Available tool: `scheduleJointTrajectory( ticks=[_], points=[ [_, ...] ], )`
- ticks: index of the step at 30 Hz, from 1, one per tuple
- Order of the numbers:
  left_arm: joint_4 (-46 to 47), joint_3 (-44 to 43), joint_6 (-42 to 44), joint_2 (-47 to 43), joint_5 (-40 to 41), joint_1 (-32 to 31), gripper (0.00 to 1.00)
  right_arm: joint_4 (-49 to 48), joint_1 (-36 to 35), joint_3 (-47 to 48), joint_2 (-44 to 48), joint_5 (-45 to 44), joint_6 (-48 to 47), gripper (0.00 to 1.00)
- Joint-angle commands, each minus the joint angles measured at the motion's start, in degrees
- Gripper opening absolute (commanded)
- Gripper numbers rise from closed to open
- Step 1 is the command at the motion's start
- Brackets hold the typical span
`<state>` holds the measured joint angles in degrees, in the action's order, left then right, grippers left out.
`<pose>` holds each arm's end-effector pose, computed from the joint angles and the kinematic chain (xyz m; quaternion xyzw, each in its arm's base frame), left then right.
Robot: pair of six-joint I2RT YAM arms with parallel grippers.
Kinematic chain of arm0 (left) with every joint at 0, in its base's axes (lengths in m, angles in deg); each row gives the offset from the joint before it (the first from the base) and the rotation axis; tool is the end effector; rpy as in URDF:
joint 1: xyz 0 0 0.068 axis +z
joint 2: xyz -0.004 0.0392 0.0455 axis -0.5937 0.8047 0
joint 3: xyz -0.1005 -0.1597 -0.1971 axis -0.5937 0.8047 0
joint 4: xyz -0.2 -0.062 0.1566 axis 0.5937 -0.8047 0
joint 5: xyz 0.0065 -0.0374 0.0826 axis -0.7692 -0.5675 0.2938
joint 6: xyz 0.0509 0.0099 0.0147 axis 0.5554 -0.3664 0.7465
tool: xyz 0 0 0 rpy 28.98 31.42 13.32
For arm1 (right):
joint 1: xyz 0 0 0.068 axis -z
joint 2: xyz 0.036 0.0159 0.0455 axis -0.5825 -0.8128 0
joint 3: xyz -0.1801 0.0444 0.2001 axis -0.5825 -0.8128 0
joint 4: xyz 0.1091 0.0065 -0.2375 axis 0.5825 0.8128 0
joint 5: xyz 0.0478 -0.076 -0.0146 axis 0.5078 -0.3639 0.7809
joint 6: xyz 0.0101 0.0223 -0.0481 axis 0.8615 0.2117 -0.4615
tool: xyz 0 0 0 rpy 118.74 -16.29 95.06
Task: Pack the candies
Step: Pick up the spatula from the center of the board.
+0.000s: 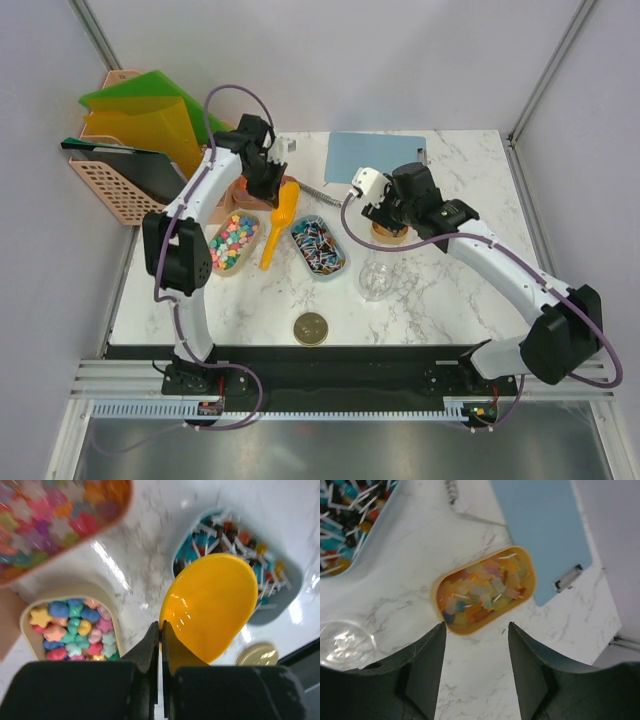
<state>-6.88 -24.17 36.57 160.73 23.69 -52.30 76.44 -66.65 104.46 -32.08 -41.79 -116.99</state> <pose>0.3902 -0.1206 0.2776 0.2501 0.9449 -0.1351 0.1623 0.2680 0.1616 0.3091 -0.5133 0.7587 -0.0159 0.4007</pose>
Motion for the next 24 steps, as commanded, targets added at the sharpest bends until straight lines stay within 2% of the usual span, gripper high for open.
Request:
scheduleJointTrajectory(
  ticks=[1, 2, 5, 8, 11, 14, 17, 19, 24],
  points=[
    [-1.99, -14.05, -13.26, 4.79, 1.59, 0.06, 0.02, -21.02, 0.0, -3.9, 4.8, -11.81, 7.07, 0.6],
    [-2.33, -17.42, -17.73, 8.37, 3.95, -0.03, 0.02, -23.68, 0.0, -4.51, 5.16, -14.09, 8.22, 0.61],
    [-4.35, -30.35, -25.74, 14.71, 10.54, -0.2, 0.02, -34.38, -0.17, -7.24, 5.6, -17.53, 13.31, 0.5],
    [-2.69, -33.88, -32.68, 16.05, 17.5, -0.82, 0.02, -38.99, -0.35, -7.42, 4.2, -15.97, 17.7, 0.45],
    [-1.81, -35.39, -40.24, 16.32, 18.83, -0.56, 0.02, -43.82, -1.84, -7.24, 2.0, -16.31, 21.75, 0.44],
    [-1.46, -35.82, -43.6, 17.02, 16.92, -0.12, 0.02, -49.71, -5.09, -8.2, -0.46, -16.84, 23.95, 0.49],
    [-1.37, -36.09, -47.03, 17.46, 15.14, 0.76, 0.02, -56.22, -8.07, -11.01, -2.48, -13.07, 25.01, 0.57],
    [-1.63, -36.62, -49.31, 17.11, 12.79, 1.37, 0.02, -59.29, -8.96, -11.72, -4.15, -11.31, 26.15, 0.59],
    [-1.99, -33.64, -51.61, 15.0, 7.67, 2.43, 0.02, -60.89, -11.07, -10.68, -8.01, -7.26, 29.41, 0.69]
  ],
)
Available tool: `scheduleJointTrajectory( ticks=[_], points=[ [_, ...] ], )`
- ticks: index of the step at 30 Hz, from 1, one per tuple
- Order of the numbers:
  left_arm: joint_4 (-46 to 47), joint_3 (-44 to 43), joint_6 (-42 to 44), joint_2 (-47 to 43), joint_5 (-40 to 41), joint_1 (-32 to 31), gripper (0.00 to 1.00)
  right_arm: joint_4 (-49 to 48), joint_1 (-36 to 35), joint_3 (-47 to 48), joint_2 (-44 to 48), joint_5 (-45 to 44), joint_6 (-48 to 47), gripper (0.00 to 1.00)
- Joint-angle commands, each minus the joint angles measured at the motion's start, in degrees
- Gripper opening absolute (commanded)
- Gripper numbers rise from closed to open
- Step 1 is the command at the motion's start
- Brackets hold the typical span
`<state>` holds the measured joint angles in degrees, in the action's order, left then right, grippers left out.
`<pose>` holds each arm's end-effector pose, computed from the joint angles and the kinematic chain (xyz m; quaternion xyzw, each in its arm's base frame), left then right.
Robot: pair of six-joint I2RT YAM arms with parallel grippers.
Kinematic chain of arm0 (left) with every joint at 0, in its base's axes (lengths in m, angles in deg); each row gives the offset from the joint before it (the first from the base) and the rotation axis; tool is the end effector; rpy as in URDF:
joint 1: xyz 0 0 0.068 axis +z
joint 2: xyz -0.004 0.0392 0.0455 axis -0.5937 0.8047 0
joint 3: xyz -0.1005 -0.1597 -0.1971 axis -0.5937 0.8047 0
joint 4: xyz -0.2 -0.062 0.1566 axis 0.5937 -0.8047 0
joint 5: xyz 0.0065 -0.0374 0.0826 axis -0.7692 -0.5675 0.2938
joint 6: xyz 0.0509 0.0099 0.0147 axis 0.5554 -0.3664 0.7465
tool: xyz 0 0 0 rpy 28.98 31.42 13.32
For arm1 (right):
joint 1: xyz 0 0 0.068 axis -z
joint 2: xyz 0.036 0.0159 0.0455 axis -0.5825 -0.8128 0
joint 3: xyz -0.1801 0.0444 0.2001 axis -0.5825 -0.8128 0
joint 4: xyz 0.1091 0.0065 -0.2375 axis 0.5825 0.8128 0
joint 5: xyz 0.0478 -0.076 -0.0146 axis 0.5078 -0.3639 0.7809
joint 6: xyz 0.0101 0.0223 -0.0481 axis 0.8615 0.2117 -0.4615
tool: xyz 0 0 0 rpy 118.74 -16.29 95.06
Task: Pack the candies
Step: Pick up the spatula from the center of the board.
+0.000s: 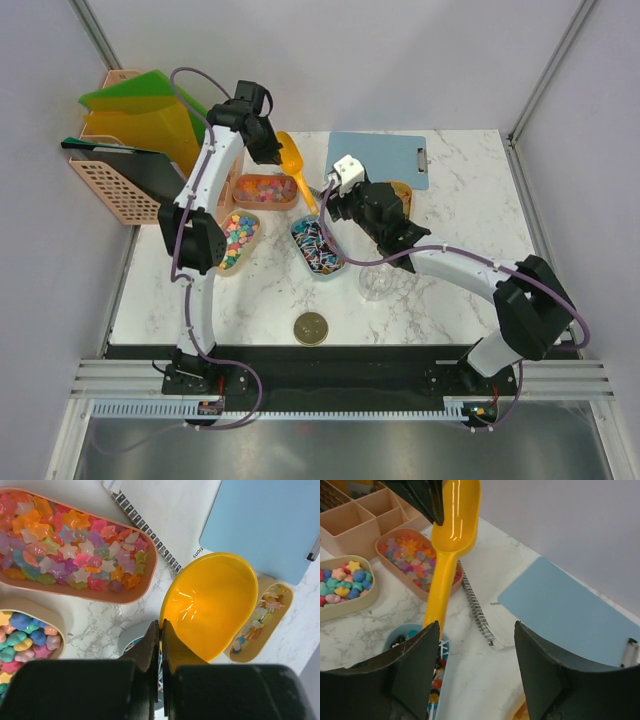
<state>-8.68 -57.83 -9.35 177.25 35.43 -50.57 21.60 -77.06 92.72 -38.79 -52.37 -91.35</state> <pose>0.4671 -0.1199 0.3242 -0.1621 0.9400 -0.1482 0.2612 0.2751 0.2346 0.2941 -0.2772 0.6909 0.1103 0.6585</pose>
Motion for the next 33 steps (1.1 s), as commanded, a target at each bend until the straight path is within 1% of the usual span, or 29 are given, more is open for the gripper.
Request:
scheduleJointTrajectory(
  ticks=[1, 4, 11, 19, 21, 25, 26, 27, 28, 30, 31, 33],
  points=[
    [-0.37, 0.9, -6.3, -2.48, -4.85, 0.88, 0.02, -6.4, -1.1, 1.5, -1.83, 3.75, 3.77, 0.7],
    [-0.63, 3.02, -6.83, -3.63, -5.83, 1.06, 0.02, -5.96, -1.99, 3.17, -3.94, 6.21, 3.95, 0.73],
    [-0.63, 3.89, -6.83, -5.83, -7.06, 1.14, 0.02, -6.4, -4.09, 4.23, -8.6, 7.98, 4.66, 0.75],
    [-0.55, 6.53, -5.95, -7.94, -8.37, 1.14, 0.02, -7.72, -4.71, 5.02, -13.0, 2.54, 2.02, 0.74],
    [-0.63, 7.15, -5.87, -8.2, -8.64, 1.14, 0.02, -8.15, -4.8, 4.93, -13.97, 2.18, 1.75, 0.72],
    [-0.55, 8.29, -5.6, -8.82, -9.17, 1.14, 0.02, -8.77, -4.8, 5.11, -14.23, 1.48, 1.84, 0.54],
    [-0.63, 8.64, -5.51, -8.91, -9.17, 1.14, 0.02, -8.77, -4.8, 5.19, -14.06, 0.95, 1.93, 0.53],
    [-0.63, 8.64, -5.6, -8.91, -9.17, 1.14, 0.02, -8.86, -4.71, 5.2, -14.06, 0.51, 1.93, 0.49],
    [-0.63, 8.82, -5.43, -9.0, -9.26, 1.14, 0.02, -8.95, -4.71, 5.28, -14.06, 0.07, 1.75, 0.41],
    [-0.55, 9.08, -5.43, -8.91, -9.43, 1.14, 0.02, -9.04, -4.71, 5.2, -13.71, -0.55, 1.05, 0.33],
    [-0.55, 9.17, -5.34, -8.82, -9.61, 1.14, 0.02, -9.04, -4.71, 5.2, -13.62, -0.55, 0.18, 0.22],
    [0.33, 9.61, -3.68, -8.65, -10.22, 1.15, 0.02, -7.82, -4.71, 5.19, -13.0, 1.64, -1.31, 0.07]
  ],
)
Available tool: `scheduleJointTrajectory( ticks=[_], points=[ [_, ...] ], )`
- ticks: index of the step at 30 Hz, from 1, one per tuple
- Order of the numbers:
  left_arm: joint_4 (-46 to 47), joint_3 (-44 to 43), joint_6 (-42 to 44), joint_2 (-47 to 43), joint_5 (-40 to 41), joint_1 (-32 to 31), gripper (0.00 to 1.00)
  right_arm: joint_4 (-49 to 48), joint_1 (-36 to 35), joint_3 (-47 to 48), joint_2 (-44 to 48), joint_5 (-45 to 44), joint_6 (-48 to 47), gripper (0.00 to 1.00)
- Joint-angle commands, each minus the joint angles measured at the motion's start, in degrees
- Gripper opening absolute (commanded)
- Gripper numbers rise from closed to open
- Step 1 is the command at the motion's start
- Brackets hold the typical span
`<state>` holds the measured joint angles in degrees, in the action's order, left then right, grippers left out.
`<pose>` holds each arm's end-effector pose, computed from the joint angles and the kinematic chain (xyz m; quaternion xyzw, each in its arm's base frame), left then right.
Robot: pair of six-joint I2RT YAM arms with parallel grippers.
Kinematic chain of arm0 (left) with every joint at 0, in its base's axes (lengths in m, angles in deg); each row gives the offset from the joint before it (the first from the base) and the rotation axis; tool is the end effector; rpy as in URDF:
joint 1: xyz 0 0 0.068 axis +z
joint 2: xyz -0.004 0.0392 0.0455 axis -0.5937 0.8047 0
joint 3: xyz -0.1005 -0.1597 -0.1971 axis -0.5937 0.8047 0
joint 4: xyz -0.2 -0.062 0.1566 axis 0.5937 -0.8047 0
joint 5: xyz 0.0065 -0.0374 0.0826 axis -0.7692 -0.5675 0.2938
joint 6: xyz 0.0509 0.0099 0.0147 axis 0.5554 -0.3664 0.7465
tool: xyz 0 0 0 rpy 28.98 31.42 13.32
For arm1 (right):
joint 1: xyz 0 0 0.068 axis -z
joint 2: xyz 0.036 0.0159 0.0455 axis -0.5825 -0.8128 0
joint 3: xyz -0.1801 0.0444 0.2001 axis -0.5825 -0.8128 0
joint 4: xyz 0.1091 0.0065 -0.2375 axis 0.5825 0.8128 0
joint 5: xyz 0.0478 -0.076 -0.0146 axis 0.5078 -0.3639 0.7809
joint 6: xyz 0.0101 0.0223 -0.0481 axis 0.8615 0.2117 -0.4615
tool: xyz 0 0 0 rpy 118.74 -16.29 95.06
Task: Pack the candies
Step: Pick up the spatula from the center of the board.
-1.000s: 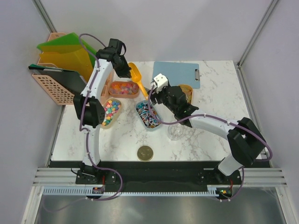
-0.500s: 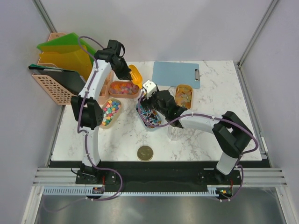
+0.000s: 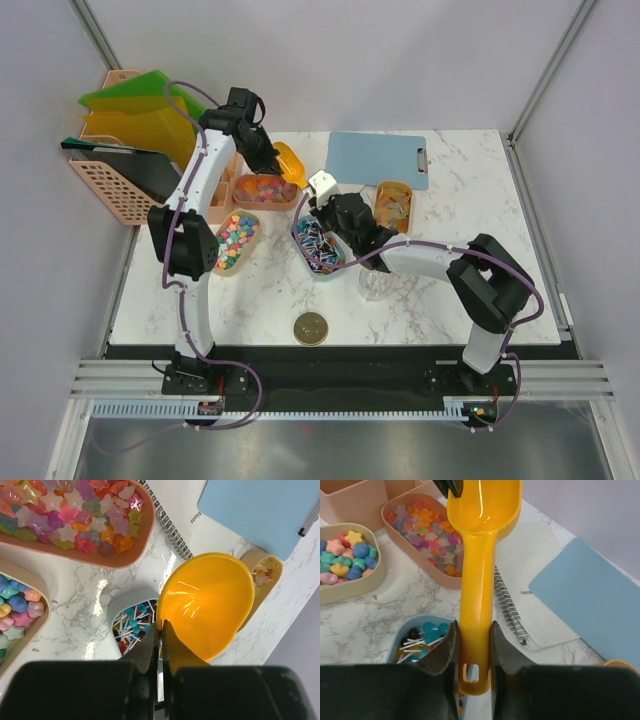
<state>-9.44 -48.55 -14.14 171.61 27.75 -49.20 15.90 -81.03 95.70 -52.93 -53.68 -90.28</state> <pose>0.4465 -0.1082 0.3205 -0.1979 0.9403 -0.1974 0.1940 0.2901 0.2842 0.2326 -0.3050 0.7121 0.1170 0.6214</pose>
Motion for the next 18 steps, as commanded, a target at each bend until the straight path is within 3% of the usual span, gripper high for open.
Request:
scheduleJointTrajectory(
  ticks=[1, 2, 3, 4, 5, 8, 12, 15, 18],
  points=[
    [2.06, 0.67, 2.6, -3.01, -3.68, -0.23, 0.06, -0.62, -0.56, 2.83, 1.4, 4.18, -4.74, 0.0],
    [3.02, 1.02, 4.62, -2.92, -4.04, -0.32, 0.13, 1.13, -0.39, 3.45, 2.45, 5.41, -5.81, 0.0],
    [4.42, 0.85, 8.99, -2.83, -3.78, -0.32, 0.37, 5.68, -0.21, 4.06, 3.24, 6.81, -6.6, 0.0],
    [4.79, 0.5, 11.55, -2.66, -2.82, -0.32, 0.47, 8.33, 0.05, 5.55, 4.03, 7.44, -7.66, 0.0],
    [4.79, -0.98, 14.19, -2.31, -1.77, -0.23, 0.66, 10.79, 1.01, 6.17, 5.87, 8.05, -8.97, 0.0],
    [4.88, -4.32, 25.44, 0.06, -1.58, 0.38, 0.82, 19.68, 4.71, 7.23, 10.17, 13.14, -11.18, 0.0],
    [6.37, -3.64, 34.41, 0.07, -10.97, 3.8, 0.88, 34.14, 8.93, 8.2, 14.49, 20.0, -22.56, 0.0],
    [7.59, -2.24, 41.51, -0.8, -12.74, 4.34, 0.86, 45.83, 11.83, 9.95, 16.26, 25.88, -31.71, 0.0],
    [14.87, 7.15, 51.87, -6.15, -16.85, 4.34, 0.81, 60.35, 14.99, 14.6, 15.12, 32.22, -37.18, 0.0]
  ],
)
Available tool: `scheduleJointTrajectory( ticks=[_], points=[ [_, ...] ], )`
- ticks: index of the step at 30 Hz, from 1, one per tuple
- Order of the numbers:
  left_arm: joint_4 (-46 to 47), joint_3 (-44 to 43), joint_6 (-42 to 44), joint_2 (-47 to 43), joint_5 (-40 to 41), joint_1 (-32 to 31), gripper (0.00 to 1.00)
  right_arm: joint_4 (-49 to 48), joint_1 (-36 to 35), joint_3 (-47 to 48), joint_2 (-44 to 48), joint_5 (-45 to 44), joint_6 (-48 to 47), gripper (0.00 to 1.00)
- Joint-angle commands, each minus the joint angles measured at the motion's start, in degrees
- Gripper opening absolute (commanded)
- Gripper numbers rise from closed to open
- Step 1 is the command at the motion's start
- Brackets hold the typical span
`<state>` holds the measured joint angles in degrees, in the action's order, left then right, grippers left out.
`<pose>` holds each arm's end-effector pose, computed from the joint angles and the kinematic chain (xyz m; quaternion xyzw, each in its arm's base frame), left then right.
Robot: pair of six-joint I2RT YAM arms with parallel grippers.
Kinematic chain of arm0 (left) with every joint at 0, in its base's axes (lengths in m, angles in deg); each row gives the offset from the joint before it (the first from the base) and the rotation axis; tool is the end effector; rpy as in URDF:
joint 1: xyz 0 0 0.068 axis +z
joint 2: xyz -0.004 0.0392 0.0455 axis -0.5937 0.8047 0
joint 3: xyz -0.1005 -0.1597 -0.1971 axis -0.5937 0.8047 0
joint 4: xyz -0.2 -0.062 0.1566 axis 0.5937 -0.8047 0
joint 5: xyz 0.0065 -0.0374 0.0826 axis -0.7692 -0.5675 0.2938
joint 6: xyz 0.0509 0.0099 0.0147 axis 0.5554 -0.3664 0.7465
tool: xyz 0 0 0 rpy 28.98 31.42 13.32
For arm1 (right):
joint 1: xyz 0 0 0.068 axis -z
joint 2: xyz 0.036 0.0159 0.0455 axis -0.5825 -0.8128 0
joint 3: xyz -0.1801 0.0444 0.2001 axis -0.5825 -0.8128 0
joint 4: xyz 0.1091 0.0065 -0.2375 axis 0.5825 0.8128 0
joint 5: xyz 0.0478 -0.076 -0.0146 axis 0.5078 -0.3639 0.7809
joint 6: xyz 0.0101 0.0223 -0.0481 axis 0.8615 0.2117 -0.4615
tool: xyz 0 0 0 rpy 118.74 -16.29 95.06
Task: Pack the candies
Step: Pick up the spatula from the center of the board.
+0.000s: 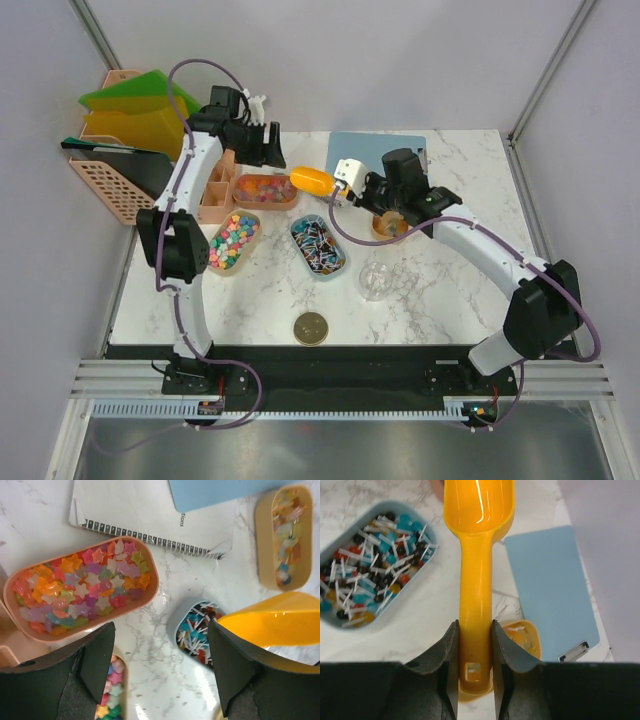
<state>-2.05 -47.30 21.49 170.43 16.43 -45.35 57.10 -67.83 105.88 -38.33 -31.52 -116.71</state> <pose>0.4575 -0.0856 0.3325 0.1031 0.9249 -0.2166 0.2950 0.2985 0.1959 0.3135 -0.5227 0.6774 0.0614 0.5139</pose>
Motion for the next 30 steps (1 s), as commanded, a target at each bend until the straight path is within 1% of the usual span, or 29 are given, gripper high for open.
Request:
scheduleJointTrajectory(
  ticks=[1, 2, 3, 4, 5, 6, 7, 8, 9, 10, 11, 12, 14, 15, 16, 19, 25, 26, 30],
  points=[
    [9.86, 9.32, 19.51, -6.73, -7.73, 0.49, 0.81, 22.84, 3.19, 7.48, -0.1, 11.72, -13.91, 0.0],
    [15.63, 17.54, 23.11, -11.45, -10.8, 0.49, 0.8, 29.75, 3.72, 9.16, -1.67, 14.17, -15.59, 0.0],
    [18.29, 22.23, 31.15, -13.93, -17.09, 0.49, 0.78, 32.09, 4.34, 10.57, -2.38, 15.15, -16.48, 0.0],
    [21.45, 31.85, 35.5, -17.0, -20.46, 0.49, 0.76, 33.85, 5.48, 12.76, -3.26, 15.77, -17.79, 0.0],
    [25.4, 36.21, 40.24, -21.64, -23.8, 0.49, 0.73, 36.65, 5.92, 13.65, -3.61, 16.56, -18.41, 0.0],
    [27.27, 40.08, 47.94, -24.04, -28.36, 0.49, 0.73, 37.64, 6.36, 15.14, -3.62, 17.0, -19.03, 0.0],
    [28.5, 45.86, 50.55, -25.8, -29.89, 0.4, 0.73, 39.21, 6.71, 16.2, -4.4, 17.1, -21.21, 0.0],
    [29.39, 47.84, 55.27, -28.6, -31.38, 0.32, 0.74, 42.36, 6.8, 17.16, -4.84, 17.79, -22.02, 0.0],
    [29.39, 49.51, 57.75, -29.85, -33.74, 0.14, 0.75, 44.31, 6.98, 19.26, -5.37, 18.15, -23.15, 0.0],
    [29.57, 52.31, 60.13, -30.73, -34.03, -0.21, 0.78, 46.07, 7.16, 20.41, -6.85, 18.59, -24.21, 0.0],
    [29.83, 53.47, 62.33, -31.87, -33.6, -0.82, 0.84, 48.61, 7.24, 21.47, -7.56, 19.11, -24.31, 0.0],
    [30.53, 54.52, 66.26, -33.45, -32.11, -2.31, 0.85, 49.33, 7.33, 22.87, -8.27, 20.25, -24.22, 0.0],
    [32.55, 56.81, 68.32, -34.6, -30.7, -3.72, 0.88, 49.77, 7.33, 23.59, -9.59, 21.05, -23.7, 0.0],
    [35.43, 57.34, 67.54, -35.04, -29.74, -4.86, 0.9, 49.77, 7.33, 23.76, -9.59, 21.57, -23.69, 0.0],
    [36.15, 57.96, 67.36, -35.05, -29.46, -5.39, 0.91, 49.6, 7.33, 24.11, -10.03, 22.28, -23.61, 0.0],
    [36.51, 57.7, 67.97, -34.17, -28.5, -7.41, 0.9, 48.9, 7.42, 25.52, -10.73, 22.72, -22.29, 0.0],
    [36.95, 55.69, 66.22, -31.8, -28.32, -10.05, 0.77, 47.84, 7.25, 26.14, -10.3, 22.9, -22.81, 0.0],
    [36.95, 55.16, 65.26, -31.01, -28.67, -10.14, 0.71, 47.67, 7.25, 26.14, -10.21, 22.9, -22.81, 0.0],
    [34.59, 51.82, 63.76, -28.2, -30.43, -11.11, 0.65, 47.75, 6.98, 26.14, -9.86, 23.25, -23.43, 0.0]
  ],
)
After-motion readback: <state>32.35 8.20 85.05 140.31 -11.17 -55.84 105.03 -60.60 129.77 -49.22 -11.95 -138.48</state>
